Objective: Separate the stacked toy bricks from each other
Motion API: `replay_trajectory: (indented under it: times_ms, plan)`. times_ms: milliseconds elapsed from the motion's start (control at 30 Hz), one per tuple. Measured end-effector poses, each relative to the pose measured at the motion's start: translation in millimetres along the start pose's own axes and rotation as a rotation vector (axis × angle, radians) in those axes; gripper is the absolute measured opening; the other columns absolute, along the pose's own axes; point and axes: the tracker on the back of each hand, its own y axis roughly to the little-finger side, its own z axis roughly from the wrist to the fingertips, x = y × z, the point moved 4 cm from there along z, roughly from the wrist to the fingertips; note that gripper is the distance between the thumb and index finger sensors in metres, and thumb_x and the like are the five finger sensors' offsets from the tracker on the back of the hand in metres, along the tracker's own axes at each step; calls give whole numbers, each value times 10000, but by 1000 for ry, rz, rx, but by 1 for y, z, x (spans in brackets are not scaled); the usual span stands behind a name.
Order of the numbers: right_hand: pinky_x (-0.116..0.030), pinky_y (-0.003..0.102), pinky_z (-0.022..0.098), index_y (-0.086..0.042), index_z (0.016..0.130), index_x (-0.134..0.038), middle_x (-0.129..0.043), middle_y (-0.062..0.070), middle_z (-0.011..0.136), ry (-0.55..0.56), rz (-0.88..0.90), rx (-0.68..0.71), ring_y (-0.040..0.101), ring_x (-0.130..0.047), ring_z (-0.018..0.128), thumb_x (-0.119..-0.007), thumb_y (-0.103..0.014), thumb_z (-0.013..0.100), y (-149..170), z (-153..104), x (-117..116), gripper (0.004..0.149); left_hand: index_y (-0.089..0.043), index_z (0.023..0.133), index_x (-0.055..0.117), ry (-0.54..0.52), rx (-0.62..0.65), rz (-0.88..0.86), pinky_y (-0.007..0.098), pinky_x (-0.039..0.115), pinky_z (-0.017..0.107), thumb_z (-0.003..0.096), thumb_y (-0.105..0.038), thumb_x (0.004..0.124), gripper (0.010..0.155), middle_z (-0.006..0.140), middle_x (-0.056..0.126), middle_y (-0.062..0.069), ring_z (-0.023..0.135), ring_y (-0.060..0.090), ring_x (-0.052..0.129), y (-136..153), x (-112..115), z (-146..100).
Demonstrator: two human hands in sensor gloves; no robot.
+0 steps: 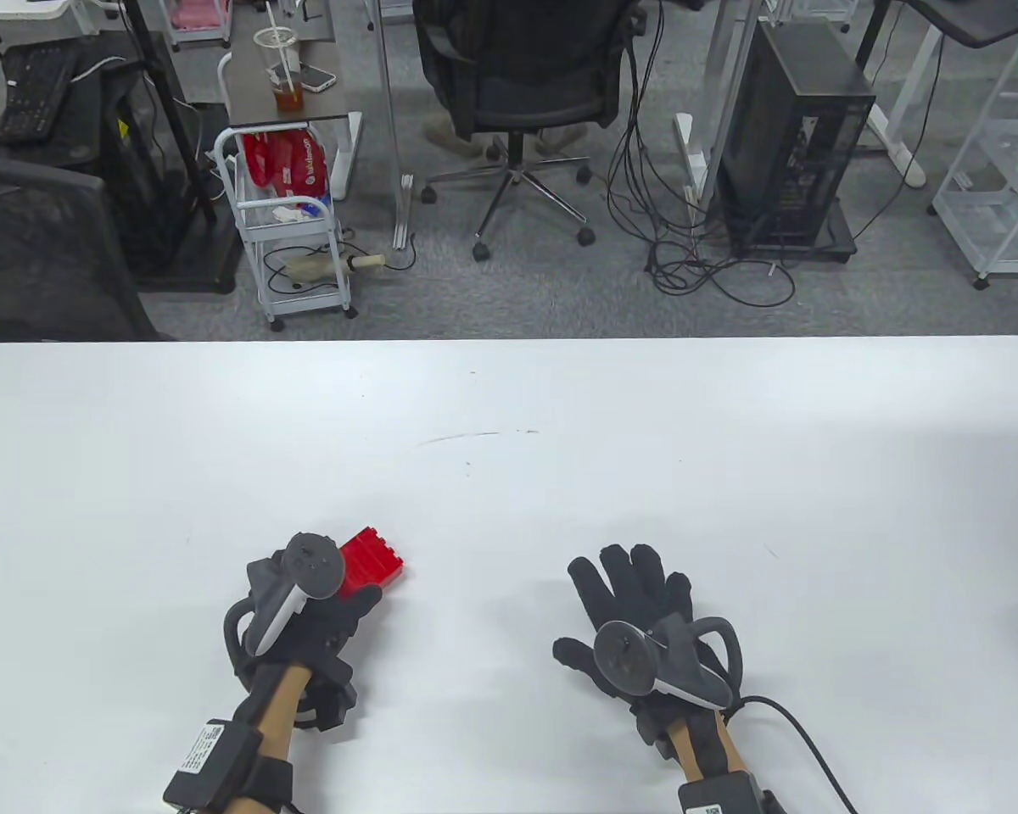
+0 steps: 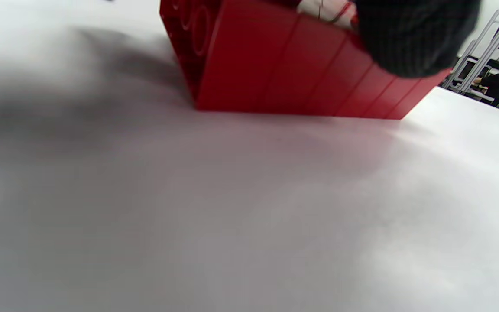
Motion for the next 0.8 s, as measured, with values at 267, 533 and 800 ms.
replay_trajectory:
  times_ms: [267, 533, 800]
  plan:
    - [-419, 804, 692, -250, 1197, -180, -279, 257, 1269, -2, 4, 6, 623, -326, 1137, -472, -711, 519, -2, 0, -1, 869, -335, 1092, 351, -93, -29, 134, 339, 866, 511, 326, -693, 851, 983, 1115, 661, 7, 911, 294, 860, -14, -7, -8]
    - [-503, 762, 702, -243, 1196, -211, -338, 246, 1259, 50, 55, 23, 590, -438, 1133, -474, -706, 521, -5, -1, 2, 860, -332, 1051, 636, -88, 158, 43, 234, 898, 265, 323, -764, 831, 869, 864, 857, -58, 565, 187, 952, -27, -3, -16]
    - [-647, 670, 687, -205, 1196, -231, -418, 230, 1241, 75, 225, 93, 509, -679, 1064, -470, -697, 526, -19, -6, 4, 865, -342, 999, 732, -59, 433, -177, 227, 915, 256, 401, -817, 663, 766, 691, 910, -35, 412, 169, 960, -78, 3, -58]
